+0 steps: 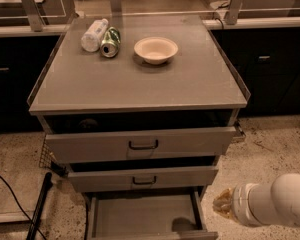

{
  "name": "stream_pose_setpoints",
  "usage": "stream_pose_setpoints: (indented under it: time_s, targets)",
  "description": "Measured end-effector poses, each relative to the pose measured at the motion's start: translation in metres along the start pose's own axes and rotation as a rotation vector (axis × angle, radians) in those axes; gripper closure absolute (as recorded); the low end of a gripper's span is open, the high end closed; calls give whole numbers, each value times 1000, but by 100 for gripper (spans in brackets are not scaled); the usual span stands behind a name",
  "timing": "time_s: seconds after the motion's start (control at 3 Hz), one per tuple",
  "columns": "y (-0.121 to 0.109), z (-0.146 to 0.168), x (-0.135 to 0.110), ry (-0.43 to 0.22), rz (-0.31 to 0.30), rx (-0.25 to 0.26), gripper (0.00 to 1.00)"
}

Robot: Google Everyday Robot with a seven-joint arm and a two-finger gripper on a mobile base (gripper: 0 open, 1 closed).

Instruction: Close bottom drawer

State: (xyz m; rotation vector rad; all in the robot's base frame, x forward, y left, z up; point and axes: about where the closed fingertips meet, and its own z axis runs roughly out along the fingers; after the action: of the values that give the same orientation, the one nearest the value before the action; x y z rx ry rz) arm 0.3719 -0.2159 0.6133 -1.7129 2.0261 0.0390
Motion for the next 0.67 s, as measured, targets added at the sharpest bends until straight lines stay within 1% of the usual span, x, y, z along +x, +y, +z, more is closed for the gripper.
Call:
stream_pose_setpoints:
  time_s: [0.33,0.67]
  targets:
    - [45,66,37,-10,35,-84,100]
    - [45,66,37,-10,35,-84,100]
